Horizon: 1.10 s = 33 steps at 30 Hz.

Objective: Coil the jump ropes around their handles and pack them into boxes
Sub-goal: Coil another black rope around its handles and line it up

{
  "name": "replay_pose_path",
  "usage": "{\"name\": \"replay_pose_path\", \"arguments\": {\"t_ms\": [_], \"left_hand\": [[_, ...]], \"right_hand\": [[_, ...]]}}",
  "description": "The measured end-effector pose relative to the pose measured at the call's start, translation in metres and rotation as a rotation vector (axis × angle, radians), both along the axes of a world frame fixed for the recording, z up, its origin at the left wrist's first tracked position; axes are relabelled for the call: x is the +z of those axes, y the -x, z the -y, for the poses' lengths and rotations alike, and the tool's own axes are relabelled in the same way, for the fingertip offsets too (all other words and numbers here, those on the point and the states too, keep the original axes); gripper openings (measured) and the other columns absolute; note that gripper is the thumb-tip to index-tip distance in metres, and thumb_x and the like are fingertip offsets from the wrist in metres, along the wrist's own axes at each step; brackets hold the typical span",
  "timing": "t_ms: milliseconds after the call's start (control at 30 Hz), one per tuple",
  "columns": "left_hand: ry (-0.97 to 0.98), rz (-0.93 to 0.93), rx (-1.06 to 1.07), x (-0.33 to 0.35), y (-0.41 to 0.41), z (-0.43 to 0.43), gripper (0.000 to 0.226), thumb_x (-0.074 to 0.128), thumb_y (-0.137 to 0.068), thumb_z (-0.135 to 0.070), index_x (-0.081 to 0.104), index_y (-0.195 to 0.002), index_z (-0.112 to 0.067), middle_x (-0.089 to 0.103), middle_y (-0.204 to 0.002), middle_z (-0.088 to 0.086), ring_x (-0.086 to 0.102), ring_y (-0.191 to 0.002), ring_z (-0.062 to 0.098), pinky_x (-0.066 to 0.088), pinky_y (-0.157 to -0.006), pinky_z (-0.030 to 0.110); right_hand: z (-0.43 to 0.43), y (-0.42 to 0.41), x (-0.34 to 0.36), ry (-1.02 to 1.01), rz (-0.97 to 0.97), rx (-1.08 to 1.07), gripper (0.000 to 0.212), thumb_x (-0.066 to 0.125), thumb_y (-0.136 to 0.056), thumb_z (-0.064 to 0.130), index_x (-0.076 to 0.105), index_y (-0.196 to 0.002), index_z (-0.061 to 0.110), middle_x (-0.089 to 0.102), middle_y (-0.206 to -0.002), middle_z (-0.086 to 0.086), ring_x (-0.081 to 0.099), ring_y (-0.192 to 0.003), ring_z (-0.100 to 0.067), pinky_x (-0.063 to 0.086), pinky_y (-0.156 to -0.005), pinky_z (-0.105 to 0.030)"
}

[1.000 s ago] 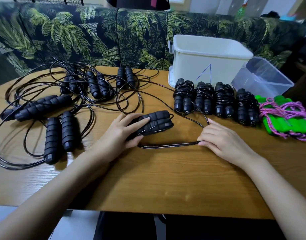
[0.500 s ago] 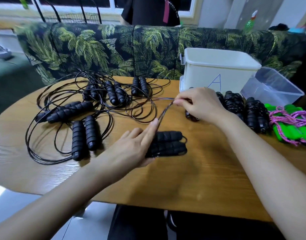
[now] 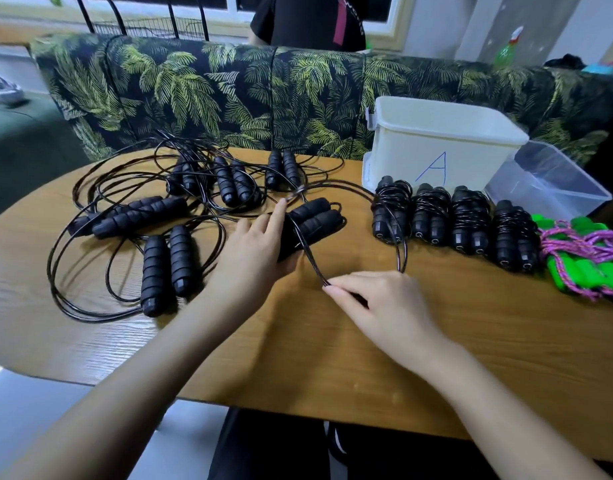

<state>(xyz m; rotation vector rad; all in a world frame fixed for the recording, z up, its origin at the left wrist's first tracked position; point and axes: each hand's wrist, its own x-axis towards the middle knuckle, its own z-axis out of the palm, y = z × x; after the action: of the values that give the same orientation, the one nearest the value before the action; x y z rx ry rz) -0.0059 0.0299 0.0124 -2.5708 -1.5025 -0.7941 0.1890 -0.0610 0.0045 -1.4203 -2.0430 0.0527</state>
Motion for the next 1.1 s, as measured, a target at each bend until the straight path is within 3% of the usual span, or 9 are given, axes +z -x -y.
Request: {"name": "replay_pose_path", "arguments": {"t_ms": [67, 200, 300, 433, 533, 667, 767, 900, 1100], "left_hand": [[0.157, 0.26, -0.099, -0.002, -0.003, 0.007, 0.07, 0.067, -0.088, -0.025, 0.037, -0.148, -0.002, 0.068, -0.101, 0.016, 0.059, -0.089, 0.04, 0.049, -0.084, 0.043], [0.445, 0.507, -0.288, -0.004, -0.005, 0.019, 0.072, 0.069, -0.091, -0.019, 0.029, -0.151, -0.018, 0.06, -0.095, -0.023, 0.057, -0.087, -0.012, 0.042, -0.086, 0.017], [0.636, 0.586, -0.346, -0.006, -0.008, 0.023, 0.069, 0.064, -0.089, -0.035, 0.029, -0.149, -0.033, 0.062, -0.099, -0.014, 0.06, -0.086, -0.003, 0.046, -0.084, 0.022], [0.852, 0.737, -0.359, -0.002, -0.016, 0.028, 0.054, 0.05, -0.082, -0.043, 0.045, -0.135, -0.035, 0.06, -0.083, -0.005, 0.052, -0.066, 0.002, 0.039, -0.06, 0.014], [0.79, 0.728, -0.341, -0.007, -0.018, 0.024, 0.058, 0.059, -0.074, -0.069, 0.053, -0.123, -0.038, 0.063, -0.081, -0.01, 0.058, -0.067, 0.003, 0.043, -0.061, 0.016], [0.76, 0.626, -0.364, -0.013, -0.016, 0.018, 0.053, 0.063, -0.073, -0.068, 0.051, -0.112, -0.036, 0.062, -0.076, -0.011, 0.056, -0.068, 0.009, 0.047, -0.068, 0.032], [0.549, 0.442, -0.348, -0.009, -0.014, 0.017, 0.059, 0.052, -0.077, -0.068, 0.043, -0.12, -0.029, 0.064, -0.088, -0.012, 0.058, -0.074, 0.014, 0.048, -0.073, 0.039], [0.226, 0.271, -0.28, 0.003, -0.003, 0.01, 0.071, 0.043, -0.083, -0.066, 0.037, -0.14, -0.025, 0.062, -0.116, -0.002, 0.058, -0.101, 0.021, 0.045, -0.08, 0.036], [0.088, 0.226, -0.234, 0.005, 0.021, -0.014, 0.068, 0.046, -0.086, -0.061, 0.04, -0.141, -0.023, 0.06, -0.122, 0.005, 0.054, -0.107, 0.024, 0.044, -0.085, 0.039]], "right_hand": [[0.0, -0.004, -0.009, 0.019, -0.028, -0.023, 0.039, 0.044, -0.096, 0.048, 0.075, -0.092, 0.026, 0.071, -0.075, 0.008, 0.066, -0.069, -0.013, 0.053, -0.056, -0.037], [-0.005, -0.013, -0.017, 0.003, -0.03, -0.108, 0.031, 0.053, -0.094, 0.044, 0.078, -0.091, 0.027, 0.072, -0.075, 0.011, 0.066, -0.065, -0.014, 0.055, -0.056, -0.038], [-0.004, -0.01, -0.017, -0.03, -0.039, -0.111, 0.019, 0.062, -0.092, 0.034, 0.079, -0.092, 0.025, 0.073, -0.075, 0.011, 0.067, -0.063, -0.014, 0.056, -0.056, -0.037], [-0.004, -0.005, -0.017, -0.042, -0.04, -0.104, 0.024, 0.058, -0.092, 0.038, 0.079, -0.09, 0.026, 0.073, -0.076, 0.011, 0.067, -0.065, -0.016, 0.055, -0.055, -0.037], [-0.001, -0.004, -0.017, -0.067, 0.0, -0.08, 0.023, 0.057, -0.092, 0.038, 0.077, -0.088, 0.028, 0.071, -0.074, 0.013, 0.066, -0.063, -0.014, 0.052, -0.051, -0.032], [0.002, -0.007, -0.018, -0.109, 0.028, -0.084, 0.025, 0.055, -0.093, 0.043, 0.076, -0.091, 0.03, 0.072, -0.079, 0.014, 0.067, -0.066, -0.014, 0.051, -0.05, -0.032], [0.0, -0.016, -0.022, -0.174, 0.11, -0.047, 0.034, 0.049, -0.095, 0.046, 0.075, -0.09, 0.024, 0.071, -0.076, 0.012, 0.067, -0.064, -0.014, 0.049, -0.045, -0.031], [-0.007, -0.043, -0.03, -0.3, 0.283, 0.037, 0.038, 0.051, -0.096, 0.043, 0.072, -0.081, 0.015, 0.07, -0.07, 0.004, 0.065, -0.064, -0.016, 0.052, -0.049, -0.03], [-0.013, -0.094, -0.027, -0.314, 0.385, 0.075, 0.037, 0.048, -0.1, 0.039, 0.069, -0.083, 0.013, 0.067, -0.076, 0.004, 0.061, -0.068, -0.016, 0.054, -0.051, -0.032]]}}
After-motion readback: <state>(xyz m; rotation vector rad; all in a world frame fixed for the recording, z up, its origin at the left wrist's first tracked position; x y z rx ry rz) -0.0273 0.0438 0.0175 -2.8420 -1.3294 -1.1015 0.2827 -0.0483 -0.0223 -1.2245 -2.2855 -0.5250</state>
